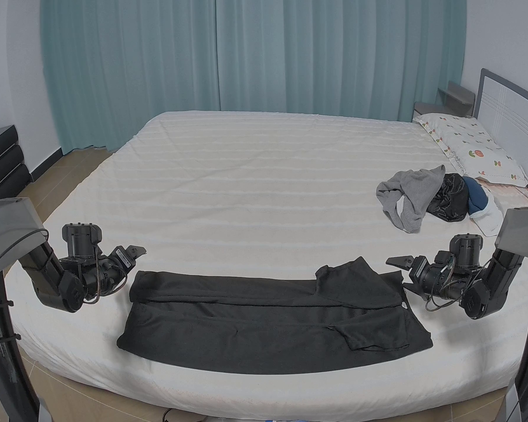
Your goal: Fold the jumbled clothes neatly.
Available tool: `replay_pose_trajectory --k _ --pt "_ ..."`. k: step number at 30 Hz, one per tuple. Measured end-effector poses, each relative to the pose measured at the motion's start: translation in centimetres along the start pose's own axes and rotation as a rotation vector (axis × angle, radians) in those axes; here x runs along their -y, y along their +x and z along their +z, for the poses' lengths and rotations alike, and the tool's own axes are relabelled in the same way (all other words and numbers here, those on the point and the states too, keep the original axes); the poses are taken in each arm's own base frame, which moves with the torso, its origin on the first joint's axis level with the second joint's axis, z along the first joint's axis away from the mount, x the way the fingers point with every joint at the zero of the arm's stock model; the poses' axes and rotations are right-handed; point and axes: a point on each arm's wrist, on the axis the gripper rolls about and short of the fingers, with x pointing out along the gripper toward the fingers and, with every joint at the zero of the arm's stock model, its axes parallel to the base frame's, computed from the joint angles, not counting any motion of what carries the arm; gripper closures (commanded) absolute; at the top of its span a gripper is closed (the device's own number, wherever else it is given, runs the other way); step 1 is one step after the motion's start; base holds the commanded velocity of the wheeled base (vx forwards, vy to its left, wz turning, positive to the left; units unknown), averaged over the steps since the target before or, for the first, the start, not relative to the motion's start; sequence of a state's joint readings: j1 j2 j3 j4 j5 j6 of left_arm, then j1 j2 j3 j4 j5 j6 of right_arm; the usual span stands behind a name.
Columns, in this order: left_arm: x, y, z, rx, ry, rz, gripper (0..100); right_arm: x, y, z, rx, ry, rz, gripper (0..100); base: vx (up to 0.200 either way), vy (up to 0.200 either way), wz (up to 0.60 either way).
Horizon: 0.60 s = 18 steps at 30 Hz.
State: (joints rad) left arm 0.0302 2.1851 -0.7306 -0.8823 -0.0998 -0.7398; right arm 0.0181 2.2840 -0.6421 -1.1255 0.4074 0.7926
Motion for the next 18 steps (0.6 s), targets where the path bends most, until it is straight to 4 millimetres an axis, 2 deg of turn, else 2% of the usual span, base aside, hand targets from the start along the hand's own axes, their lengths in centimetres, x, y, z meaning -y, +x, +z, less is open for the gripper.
replay_pose_trajectory --k 9,10,18 --pt "-0.1 3.5 -1.3 -0.037 0.002 -0.004 0 0.9 1.2 0.1 -0.003 0.012 -0.011 0 0.0 0.0 0.0" --pt "-0.3 3.7 -1.4 -0.039 0.002 -0.002 100 0.9 1.3 0.1 -0.004 0.013 -0.012 0 0.0 0.0 0.0" --pt "-0.9 4.4 -1.7 -0.041 -0.036 0.021 100 1.6 1.8 0.1 -0.003 0.021 -0.024 0 0.0 0.0 0.0"
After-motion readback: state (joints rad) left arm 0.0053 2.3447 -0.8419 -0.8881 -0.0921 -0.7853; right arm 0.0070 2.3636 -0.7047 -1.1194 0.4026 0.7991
